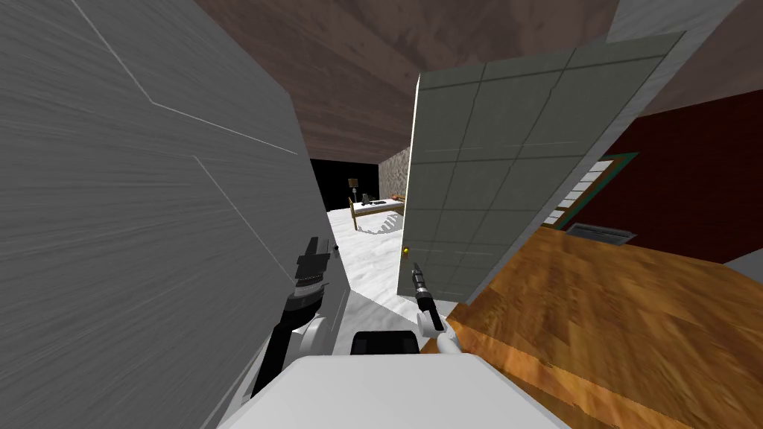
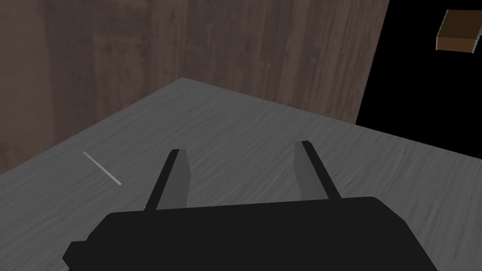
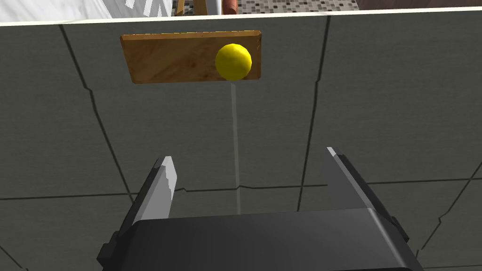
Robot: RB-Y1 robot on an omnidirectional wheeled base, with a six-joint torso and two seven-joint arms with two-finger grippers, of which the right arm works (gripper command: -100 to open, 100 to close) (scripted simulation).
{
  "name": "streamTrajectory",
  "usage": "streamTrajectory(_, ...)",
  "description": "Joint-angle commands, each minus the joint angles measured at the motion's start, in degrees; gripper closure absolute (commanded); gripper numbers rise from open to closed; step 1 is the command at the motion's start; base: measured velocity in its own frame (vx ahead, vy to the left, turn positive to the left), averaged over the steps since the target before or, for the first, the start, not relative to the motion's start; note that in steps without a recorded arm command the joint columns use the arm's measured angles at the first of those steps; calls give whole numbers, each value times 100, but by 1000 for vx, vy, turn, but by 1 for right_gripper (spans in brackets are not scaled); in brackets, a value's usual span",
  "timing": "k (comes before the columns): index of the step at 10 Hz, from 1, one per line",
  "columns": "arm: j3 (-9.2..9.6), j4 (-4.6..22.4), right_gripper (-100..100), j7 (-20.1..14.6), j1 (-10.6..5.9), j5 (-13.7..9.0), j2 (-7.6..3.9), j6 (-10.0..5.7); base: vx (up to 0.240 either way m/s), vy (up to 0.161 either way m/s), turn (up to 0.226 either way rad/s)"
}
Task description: Push the door open
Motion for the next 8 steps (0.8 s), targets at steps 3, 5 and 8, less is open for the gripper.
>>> streamTrajectory(3,-20,20,-100,11,19,-16,-89,-57,56,18,14)
streamTrajectory(5,-34,31,-100,19,35,-26,-119,-104,210,-16,30)
streamTrajectory(8,-57,48,-100,31,59,-42,-103,-177,203,-9,29)
